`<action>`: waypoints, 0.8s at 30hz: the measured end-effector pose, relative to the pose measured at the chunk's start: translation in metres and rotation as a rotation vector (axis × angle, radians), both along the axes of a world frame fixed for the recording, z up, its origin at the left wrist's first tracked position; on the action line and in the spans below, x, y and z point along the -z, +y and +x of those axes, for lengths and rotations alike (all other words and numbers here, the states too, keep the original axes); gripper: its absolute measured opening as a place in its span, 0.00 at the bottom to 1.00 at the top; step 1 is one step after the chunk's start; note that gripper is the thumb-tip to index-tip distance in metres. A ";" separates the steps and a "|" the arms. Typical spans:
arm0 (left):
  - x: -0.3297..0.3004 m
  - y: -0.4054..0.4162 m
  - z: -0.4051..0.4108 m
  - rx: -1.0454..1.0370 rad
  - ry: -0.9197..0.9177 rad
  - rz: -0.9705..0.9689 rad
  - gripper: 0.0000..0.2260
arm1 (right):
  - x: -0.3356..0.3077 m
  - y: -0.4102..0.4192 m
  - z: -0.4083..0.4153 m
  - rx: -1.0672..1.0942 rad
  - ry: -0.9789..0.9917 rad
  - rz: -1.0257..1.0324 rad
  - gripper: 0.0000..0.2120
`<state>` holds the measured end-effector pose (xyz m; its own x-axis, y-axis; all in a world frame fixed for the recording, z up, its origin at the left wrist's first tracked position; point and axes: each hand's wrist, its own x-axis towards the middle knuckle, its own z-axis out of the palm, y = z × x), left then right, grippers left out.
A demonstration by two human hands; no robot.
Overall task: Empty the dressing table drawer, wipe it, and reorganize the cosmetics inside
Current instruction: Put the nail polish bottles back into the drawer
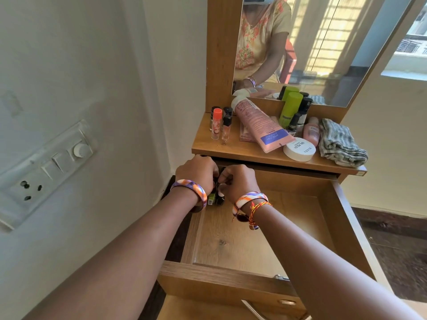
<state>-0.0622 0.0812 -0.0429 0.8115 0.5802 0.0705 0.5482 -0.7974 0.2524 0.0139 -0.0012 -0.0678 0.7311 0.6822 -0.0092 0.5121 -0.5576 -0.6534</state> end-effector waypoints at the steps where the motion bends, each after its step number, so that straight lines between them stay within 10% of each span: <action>1: 0.000 -0.001 0.000 0.000 -0.001 0.005 0.11 | 0.000 0.001 0.000 -0.002 0.004 -0.002 0.04; 12: -0.016 0.001 0.000 0.039 0.052 0.036 0.10 | -0.013 -0.001 0.002 -0.084 0.004 -0.060 0.09; 24: -0.102 0.049 0.055 -0.021 -0.319 0.120 0.12 | -0.119 0.023 0.065 -0.033 -0.362 0.199 0.10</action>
